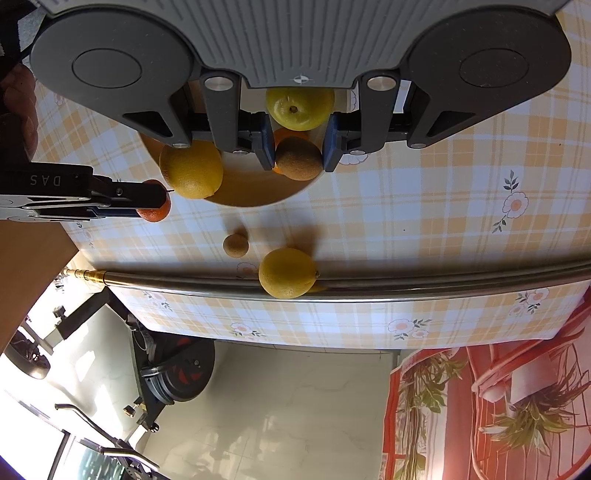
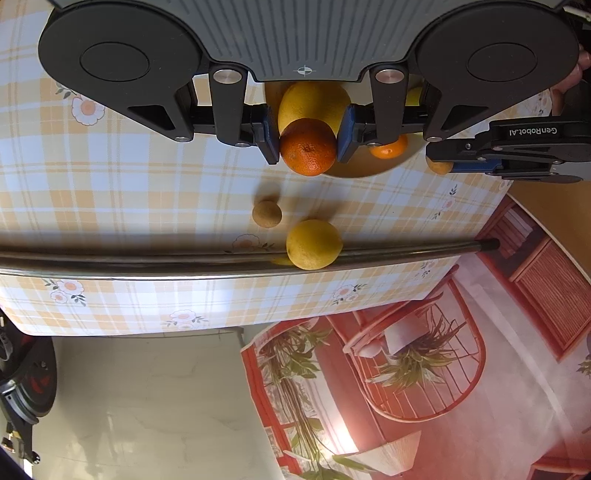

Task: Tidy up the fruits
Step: 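Carry the mandarin and the kiwi over the white plate with both tools, then lower the kiwi and the mandarin into the plate and open both tools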

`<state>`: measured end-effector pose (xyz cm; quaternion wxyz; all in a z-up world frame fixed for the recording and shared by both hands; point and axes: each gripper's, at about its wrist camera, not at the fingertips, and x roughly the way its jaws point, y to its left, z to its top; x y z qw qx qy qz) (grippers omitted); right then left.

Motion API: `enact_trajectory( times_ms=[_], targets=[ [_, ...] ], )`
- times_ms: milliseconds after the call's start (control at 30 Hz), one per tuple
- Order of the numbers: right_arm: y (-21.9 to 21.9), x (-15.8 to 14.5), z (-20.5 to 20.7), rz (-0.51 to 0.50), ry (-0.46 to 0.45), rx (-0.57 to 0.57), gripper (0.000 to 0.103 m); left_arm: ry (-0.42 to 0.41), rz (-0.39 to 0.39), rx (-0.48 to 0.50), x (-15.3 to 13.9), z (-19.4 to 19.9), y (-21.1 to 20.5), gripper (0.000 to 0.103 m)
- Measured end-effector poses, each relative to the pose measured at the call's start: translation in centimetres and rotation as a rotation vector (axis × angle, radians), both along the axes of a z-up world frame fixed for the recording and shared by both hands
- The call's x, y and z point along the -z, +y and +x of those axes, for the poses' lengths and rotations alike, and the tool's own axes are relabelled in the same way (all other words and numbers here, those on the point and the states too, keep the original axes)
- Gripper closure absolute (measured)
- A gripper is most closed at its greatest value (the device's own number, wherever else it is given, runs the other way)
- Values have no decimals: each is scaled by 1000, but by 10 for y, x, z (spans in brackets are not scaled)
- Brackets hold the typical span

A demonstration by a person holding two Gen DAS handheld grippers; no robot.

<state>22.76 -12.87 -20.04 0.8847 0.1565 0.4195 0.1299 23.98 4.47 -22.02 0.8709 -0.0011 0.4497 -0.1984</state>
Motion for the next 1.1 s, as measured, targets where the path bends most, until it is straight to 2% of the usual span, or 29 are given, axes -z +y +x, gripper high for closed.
enact_trajectory(
  times_ms=[400, 733, 1100],
  targets=[
    [14, -3, 5, -28, 4, -35, 72, 27, 9, 16, 18, 3, -1, 74],
    [19, -5, 11, -43, -1, -53, 72, 28, 49, 81, 23, 4, -16, 73],
    [40, 1, 35, -74, 15, -125, 72, 43, 25, 49, 24, 6, -9, 73]
  ],
)
